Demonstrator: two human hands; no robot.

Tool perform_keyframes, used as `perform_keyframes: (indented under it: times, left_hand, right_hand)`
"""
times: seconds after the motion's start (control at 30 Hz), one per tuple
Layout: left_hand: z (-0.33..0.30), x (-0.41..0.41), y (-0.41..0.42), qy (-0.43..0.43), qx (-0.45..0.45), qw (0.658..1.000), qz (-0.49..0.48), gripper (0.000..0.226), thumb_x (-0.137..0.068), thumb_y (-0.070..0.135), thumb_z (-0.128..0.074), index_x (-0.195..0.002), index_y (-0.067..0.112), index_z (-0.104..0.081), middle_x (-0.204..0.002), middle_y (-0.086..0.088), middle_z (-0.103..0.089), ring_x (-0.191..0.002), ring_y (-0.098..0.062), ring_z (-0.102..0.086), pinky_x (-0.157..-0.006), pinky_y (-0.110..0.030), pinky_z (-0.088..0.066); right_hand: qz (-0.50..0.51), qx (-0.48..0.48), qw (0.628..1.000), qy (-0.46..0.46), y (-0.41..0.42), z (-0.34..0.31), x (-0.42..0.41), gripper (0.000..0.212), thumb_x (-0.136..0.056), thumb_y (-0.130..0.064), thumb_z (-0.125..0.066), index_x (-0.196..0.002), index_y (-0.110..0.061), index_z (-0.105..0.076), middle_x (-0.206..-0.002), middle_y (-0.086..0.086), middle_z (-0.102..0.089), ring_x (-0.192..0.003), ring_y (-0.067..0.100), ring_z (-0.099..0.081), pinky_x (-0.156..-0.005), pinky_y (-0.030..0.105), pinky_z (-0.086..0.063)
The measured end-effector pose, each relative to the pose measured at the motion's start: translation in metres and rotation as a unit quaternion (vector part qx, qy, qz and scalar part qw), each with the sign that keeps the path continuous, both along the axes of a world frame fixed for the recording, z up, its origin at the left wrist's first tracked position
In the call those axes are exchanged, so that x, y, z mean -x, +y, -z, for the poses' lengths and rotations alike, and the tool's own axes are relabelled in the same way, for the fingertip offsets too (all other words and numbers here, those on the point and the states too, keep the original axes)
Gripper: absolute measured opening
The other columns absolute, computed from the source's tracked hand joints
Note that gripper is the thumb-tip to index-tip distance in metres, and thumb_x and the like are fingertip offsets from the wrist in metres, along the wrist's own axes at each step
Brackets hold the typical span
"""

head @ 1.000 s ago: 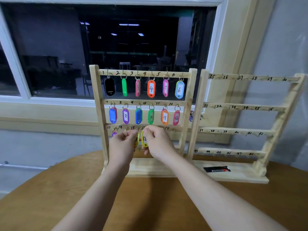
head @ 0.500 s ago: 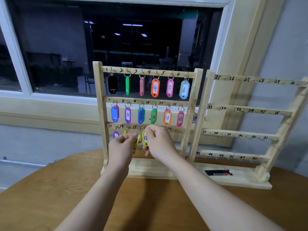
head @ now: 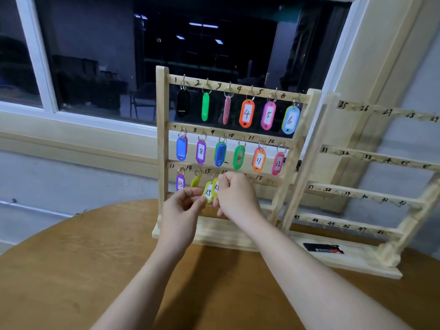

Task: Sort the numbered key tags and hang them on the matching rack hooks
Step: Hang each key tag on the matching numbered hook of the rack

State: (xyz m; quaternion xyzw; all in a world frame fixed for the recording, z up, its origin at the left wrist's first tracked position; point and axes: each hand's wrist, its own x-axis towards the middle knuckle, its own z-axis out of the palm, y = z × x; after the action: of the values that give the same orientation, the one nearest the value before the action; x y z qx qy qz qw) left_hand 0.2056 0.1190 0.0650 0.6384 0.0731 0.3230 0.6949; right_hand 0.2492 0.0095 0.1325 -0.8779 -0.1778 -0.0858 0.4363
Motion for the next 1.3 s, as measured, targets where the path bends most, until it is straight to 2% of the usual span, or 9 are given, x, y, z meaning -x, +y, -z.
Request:
perform_keyframes:
  times: [0.13, 0.27, 0.47, 0.7, 0.8, 1.0, 1.1, 1.2, 1.3]
  left_hand:
    - [0.005, -0.001, 0.003, -0.002, -0.008, 1.0, -0.001, 0.015, -0.091, -0.002, -0.068, -0.095, 0.012, -0.071, -0.081, 0.0, -0.075, -0.075, -0.005, -0.069, -0.068, -0.017, -0.051]
    - [0.005, -0.002, 0.004, -0.002, -0.04, 0.999, -0.008, 0.014, -0.09, 0.001, -0.07, -0.094, 0.014, -0.071, -0.082, -0.001, -0.074, -0.076, -0.008, -0.069, -0.071, -0.022, -0.052]
    - [0.001, 0.002, 0.005, -0.005, -0.095, 0.995, -0.02, 0.01, -0.09, 0.0, -0.07, -0.097, 0.008, -0.071, -0.082, -0.003, -0.074, -0.079, -0.01, -0.07, -0.074, -0.019, -0.053]
    - [0.001, -0.001, 0.016, 0.003, -0.138, 0.99, -0.02, 0.01, -0.09, 0.002, -0.07, -0.096, 0.01, -0.071, -0.085, -0.002, -0.075, -0.083, -0.014, -0.072, -0.075, -0.023, -0.054]
    - [0.002, 0.0, 0.019, 0.012, -0.138, 0.99, -0.006, 0.011, -0.09, 0.005, -0.071, -0.096, 0.013, -0.071, -0.084, -0.001, -0.076, -0.084, -0.013, -0.072, -0.077, -0.026, -0.055]
    - [-0.004, 0.003, 0.024, 0.039, -0.128, 0.991, 0.029, 0.008, -0.09, 0.005, -0.071, -0.096, 0.011, -0.071, -0.082, -0.004, -0.076, -0.074, -0.006, -0.069, -0.07, -0.02, -0.052]
    - [-0.008, 0.004, 0.029, 0.109, -0.233, 0.964, 0.071, 0.01, -0.086, 0.006, -0.076, -0.087, 0.015, -0.07, -0.079, -0.001, -0.076, -0.069, -0.004, -0.067, -0.069, -0.02, -0.051]
    - [-0.013, 0.004, 0.031, 0.184, -0.357, 0.905, 0.14, 0.009, -0.082, 0.008, -0.078, -0.085, 0.014, -0.073, -0.079, -0.002, -0.076, -0.069, -0.013, -0.069, -0.069, -0.029, -0.055]
    - [-0.015, 0.008, 0.013, 0.206, -0.441, 0.852, 0.193, 0.006, -0.087, 0.018, -0.073, -0.082, 0.021, -0.073, -0.076, 0.006, -0.075, -0.069, -0.013, -0.07, -0.068, -0.032, -0.056]
  right_hand:
    - [0.003, -0.005, 1.0, 0.001, 0.003, 0.003, -0.003, 0.042, -0.107, -0.03, -0.038, -0.07, -0.017, -0.053, -0.059, 0.004, -0.066, -0.039, 0.02, -0.062, -0.047, 0.029, -0.046]
    - [0.027, -0.011, 1.0, -0.004, 0.008, 0.001, -0.004, 0.042, -0.106, -0.032, -0.038, -0.071, -0.016, -0.054, -0.067, 0.008, -0.068, -0.039, 0.019, -0.062, -0.053, 0.037, -0.056]
    - [0.051, 0.009, 0.999, -0.004, 0.011, 0.004, -0.001, 0.043, -0.087, -0.04, -0.03, -0.065, -0.014, -0.055, -0.066, 0.007, -0.068, -0.063, 0.036, -0.066, -0.067, 0.047, -0.059]
    - [0.022, 0.002, 1.0, -0.004, 0.006, 0.006, -0.004, 0.04, -0.102, -0.026, -0.037, -0.07, -0.015, -0.058, -0.054, 0.0, -0.066, -0.038, 0.017, -0.059, -0.059, 0.033, -0.054]
    - [0.005, -0.017, 1.0, 0.008, 0.003, 0.009, -0.001, 0.04, -0.107, -0.03, -0.036, -0.083, -0.01, -0.062, -0.056, 0.001, -0.064, -0.037, 0.014, -0.057, -0.051, 0.025, -0.044]
    - [-0.063, -0.007, 0.997, 0.052, -0.022, 0.027, 0.012, 0.036, -0.109, -0.03, -0.041, -0.079, -0.014, -0.052, -0.058, 0.001, -0.063, -0.045, 0.019, -0.059, -0.044, 0.019, -0.037]
    - [-0.089, 0.067, 0.991, 0.067, -0.057, 0.036, 0.028, 0.035, -0.109, -0.029, -0.042, -0.079, -0.015, -0.054, -0.059, -0.001, -0.065, -0.05, 0.016, -0.062, -0.05, 0.019, -0.043]
    - [-0.082, 0.148, 0.983, 0.069, -0.106, 0.043, 0.047, 0.035, -0.108, -0.031, -0.043, -0.081, -0.015, -0.058, -0.065, 0.0, -0.068, -0.054, 0.011, -0.063, -0.058, 0.026, -0.048]
    - [-0.05, 0.147, 0.984, 0.09, -0.159, 0.048, 0.067, 0.036, -0.107, -0.028, -0.046, -0.077, -0.013, -0.059, -0.061, 0.0, -0.065, -0.049, 0.012, -0.056, -0.059, 0.03, -0.047]
